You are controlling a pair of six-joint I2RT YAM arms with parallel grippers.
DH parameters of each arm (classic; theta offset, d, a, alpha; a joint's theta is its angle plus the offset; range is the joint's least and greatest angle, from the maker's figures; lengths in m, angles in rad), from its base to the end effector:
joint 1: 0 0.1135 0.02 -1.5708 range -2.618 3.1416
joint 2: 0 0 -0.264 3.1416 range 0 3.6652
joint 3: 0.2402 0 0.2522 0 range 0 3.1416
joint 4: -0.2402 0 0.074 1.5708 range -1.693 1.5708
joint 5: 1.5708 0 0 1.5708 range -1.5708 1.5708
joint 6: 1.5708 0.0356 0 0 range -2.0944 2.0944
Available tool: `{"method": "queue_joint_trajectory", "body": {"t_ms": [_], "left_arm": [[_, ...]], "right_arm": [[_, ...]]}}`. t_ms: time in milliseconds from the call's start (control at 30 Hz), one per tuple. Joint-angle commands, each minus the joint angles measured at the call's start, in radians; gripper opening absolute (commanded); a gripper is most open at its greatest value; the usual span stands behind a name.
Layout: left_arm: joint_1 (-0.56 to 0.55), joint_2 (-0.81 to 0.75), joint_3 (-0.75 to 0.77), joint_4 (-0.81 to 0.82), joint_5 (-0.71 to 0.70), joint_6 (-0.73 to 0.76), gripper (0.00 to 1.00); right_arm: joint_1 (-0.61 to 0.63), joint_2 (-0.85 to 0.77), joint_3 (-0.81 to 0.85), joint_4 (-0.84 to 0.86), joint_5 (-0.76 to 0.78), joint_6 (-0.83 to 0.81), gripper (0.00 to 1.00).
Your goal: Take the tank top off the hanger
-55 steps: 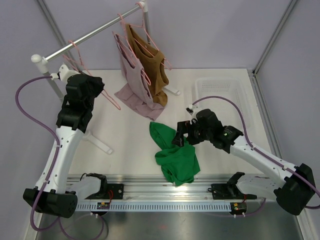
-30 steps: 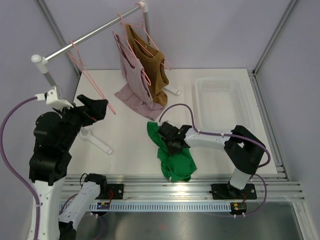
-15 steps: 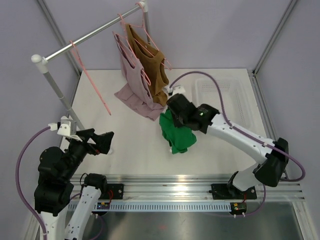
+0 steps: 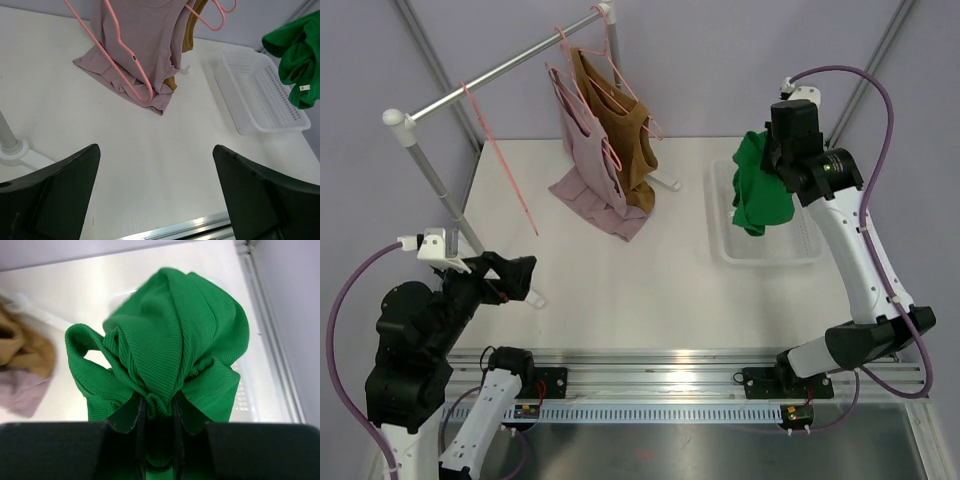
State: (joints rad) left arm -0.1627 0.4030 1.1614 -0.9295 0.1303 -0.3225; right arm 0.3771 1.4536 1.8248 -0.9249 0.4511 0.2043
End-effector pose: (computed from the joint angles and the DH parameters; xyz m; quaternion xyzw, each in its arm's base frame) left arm 0.0204 -0.0080 0.4105 -0.0191 0.7642 -0.2027 0.6120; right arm 0.2715 0.0908 0.4647 0.0350 0.8575 -0.0511 0.5107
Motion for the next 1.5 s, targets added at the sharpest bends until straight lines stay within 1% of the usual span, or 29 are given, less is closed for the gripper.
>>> {"method": "queue_joint_trajectory", "body": {"t_ms": [0, 67, 167, 200, 267, 300, 333, 433, 500, 533, 567, 600, 633, 667, 700, 733, 767, 800, 833, 900, 933, 967, 1000, 1067, 1133, 1267, 1333, 1400, 1467], "left_arm": [[0.005, 0.069, 0.086, -0.014, -0.011, -0.03, 0.99], [0.005, 0.095, 0.127, -0.022, 0.005, -0.058, 0.99], [0.005, 0.166, 0.211, -0.008, 0.067, -0.085, 0.99], [0.005, 0.204, 0.243, 0.004, 0.087, -0.093, 0.99], [0.005, 0.25, 0.28, 0.015, 0.1, -0.099, 0.99], [0.005, 0.27, 0.315, 0.023, 0.107, -0.108, 0.99], [0.005, 0.296, 0.331, 0.037, 0.106, -0.113, 0.99], [0.005, 0.39, 0.407, 0.052, 0.094, -0.128, 0.99], [0.002, 0.457, 0.445, 0.064, 0.094, -0.139, 0.99], [-0.011, 0.477, 0.481, 0.079, 0.086, -0.144, 0.99], [-0.024, 0.502, 0.498, 0.083, 0.065, -0.147, 0.99], [-0.043, 0.546, 0.518, 0.086, 0.004, -0.145, 0.99], [-0.094, 0.575, 0.547, 0.078, -0.041, -0.141, 0.99], [-0.128, 0.6, 0.591, 0.077, -0.085, -0.136, 0.99], [-0.167, 0.661, 0.622, 0.075, -0.198, -0.132, 0.99], [-0.252, 0.695, 0.651, 0.061, -0.262, -0.119, 0.99], [-0.292, 0.73, 0.717, 0.057, -0.318, -0.107, 0.99], [-0.322, 0.775, 0.751, 0.048, -0.413, -0.095, 0.99], [-0.354, 0.851, 0.782, 0.028, -0.447, -0.093, 0.99], [-0.366, 0.928, 0.86, 0.024, -0.513, -0.093, 0.99], [-0.373, 0.992, 0.885, 0.029, -0.535, -0.095, 0.99], [-0.385, 1.022, 0.905, 0.038, -0.555, -0.09, 0.99], [-0.388, 1.052, 0.926, 0.044, -0.602, -0.087, 0.99], [-0.391, 1.141, 0.998, 0.061, -0.639, -0.092, 0.99], [-0.393, 1.2, 1.06, 0.089, -0.689, -0.084, 0.98], [-0.391, 1.348, 1.149, 0.126, -0.76, -0.066, 0.88], [-0.39, 1.393, 1.182, 0.141, -0.796, -0.053, 0.87], [-0.388, 1.437, 1.199, 0.165, -0.845, -0.046, 0.79], [-0.373, 1.459, 1.199, 0.185, -0.848, -0.044, 0.73]], "right_arm": [[-0.085, 0.066, -0.07, 0.038, -0.038, -0.04, 0.01], [-0.125, 0.105, -0.116, 0.102, -0.071, -0.071, 0.03], [-0.174, 0.165, -0.177, 0.161, -0.11, -0.082, 0.06], [-0.199, 0.206, -0.189, 0.179, -0.114, -0.075, 0.21], [-0.204, 0.258, -0.191, 0.173, -0.101, -0.074, 0.56], [-0.202, 0.267, -0.177, 0.163, -0.094, -0.066, 0.72], [-0.202, 0.271, -0.173, 0.158, -0.088, -0.06, 0.99], [-0.201, 0.235, -0.154, 0.146, -0.075, -0.037, 1.0], [-0.202, 0.171, -0.151, 0.136, -0.052, -0.011, 0.99], [-0.202, 0.144, -0.156, 0.141, -0.078, 0.0, 0.99], [-0.202, 0.078, -0.18, 0.161, -0.103, 0.021, 1.0], [-0.202, 0.044, -0.199, 0.178, -0.136, 0.03, 0.99], [-0.202, 0.01, -0.217, 0.19, -0.232, 0.044, 1.0], [-0.202, -0.057, -0.261, 0.222, -0.288, 0.062, 1.0], [-0.201, -0.087, -0.283, 0.236, -0.343, 0.075, 0.99], [-0.202, -0.114, -0.304, 0.25, -0.445, 0.086, 0.99], [-0.202, -0.162, -0.343, 0.268, -0.522, 0.098, 0.99], [-0.202, -0.182, -0.361, 0.273, -0.561, 0.109, 1.0], [-0.201, -0.203, -0.38, 0.278, -0.612, 0.125, 0.99], [-0.201, -0.255, -0.432, 0.282, -0.65, 0.152, 0.99], [-0.202, -0.277, -0.449, 0.281, -0.678, 0.158, 1.0], [-0.202, -0.321, -0.467, 0.282, -0.689, 0.162, 0.99], [-0.202, -0.346, -0.511, 0.29, -0.698, 0.17, 0.99], [-0.202, -0.416, -0.574, 0.319, -0.733, 0.187, 0.99], [-0.201, -0.449, -0.594, 0.314, -0.758, 0.198, 1.0], [-0.202, -0.522, -0.639, 0.317, -0.819, 0.218, 1.0], [-0.202, -0.538, -0.647, 0.316, -0.844, 0.224, 0.99], [-0.202, -0.558, -0.664, 0.319, -0.87, 0.227, 1.0], [-0.202, -0.568, -0.665, 0.31, -0.887, 0.221, 0.99]]}}
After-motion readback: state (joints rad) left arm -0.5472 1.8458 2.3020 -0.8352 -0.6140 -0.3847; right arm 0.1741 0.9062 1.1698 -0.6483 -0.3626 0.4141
